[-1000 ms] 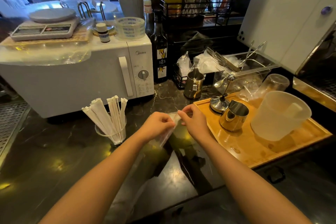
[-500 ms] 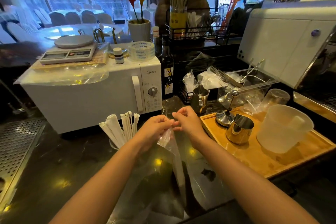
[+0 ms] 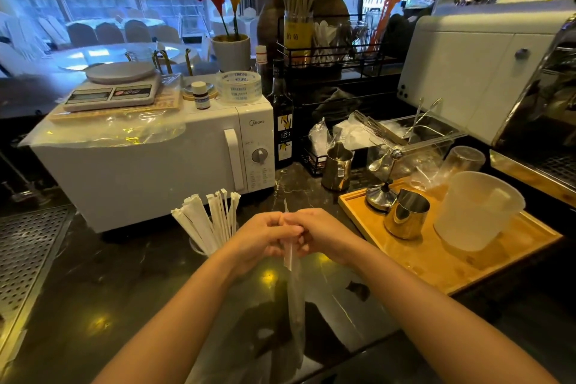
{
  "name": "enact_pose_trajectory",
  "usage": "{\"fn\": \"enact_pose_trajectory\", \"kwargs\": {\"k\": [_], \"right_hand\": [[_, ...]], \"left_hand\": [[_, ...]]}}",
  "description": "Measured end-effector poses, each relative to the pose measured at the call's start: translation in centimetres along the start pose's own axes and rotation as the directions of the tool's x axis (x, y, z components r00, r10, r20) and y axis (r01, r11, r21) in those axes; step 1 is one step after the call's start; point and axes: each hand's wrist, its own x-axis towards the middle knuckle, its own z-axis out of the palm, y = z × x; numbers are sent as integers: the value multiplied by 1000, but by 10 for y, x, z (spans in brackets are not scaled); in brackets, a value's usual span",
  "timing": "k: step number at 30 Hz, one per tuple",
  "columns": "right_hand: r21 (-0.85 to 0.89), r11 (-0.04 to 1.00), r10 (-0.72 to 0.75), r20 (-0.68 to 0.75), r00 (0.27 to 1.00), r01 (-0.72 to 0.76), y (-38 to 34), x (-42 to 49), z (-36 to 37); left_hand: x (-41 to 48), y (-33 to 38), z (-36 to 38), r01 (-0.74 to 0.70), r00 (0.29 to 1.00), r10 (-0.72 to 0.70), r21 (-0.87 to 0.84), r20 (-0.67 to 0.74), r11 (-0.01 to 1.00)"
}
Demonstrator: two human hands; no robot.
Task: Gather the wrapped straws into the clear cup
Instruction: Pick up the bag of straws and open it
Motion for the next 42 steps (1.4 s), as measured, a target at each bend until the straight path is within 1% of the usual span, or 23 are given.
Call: {"fn": "enact_pose_trajectory", "kwargs": {"k": [3,8,12,16,20,26,30,34,38,42], "right_hand": [[-23,1000,-8,4,1000,8,-1,-1,2],[24,1000,16,32,999,-17,-1,3,8],[24,999,25,45,999,-26,-1,6,12],[-35,999,4,37,999,-3,-2,10,14],[-46,999,-5,34,999,6,-4,12,16],[8,1000,-13,-6,1000,13,1,16,19],[78,997,-9,-44,999,13,3,17,18],[155,988,-17,-81,997,30,2,17,19],[171,984,-29,-96,995,45,2,15,18],[188,982,-17,-89,996,34,2,11,14]], "left_hand": [[-3,0,-1,17,1000,-17,-32,17,999],[1,-1,-3,60,993,-70,-98,-99,993],[0,0,-4,76,989,-87,-93,-119,993],[0,0,-6,83,984,-94,-78,-150,993],[1,-1,-9,62,989,-69,-57,-134,996],[2,-2,-14,99,992,-101,-34,-72,995],[3,-1,-16,101,994,-102,-28,-28,994],[4,2,-12,72,996,-72,-6,-52,997],[3,6,-4,1,995,-1,-1,-104,1000],[2,8,1,-23,991,32,70,-128,997]]}}
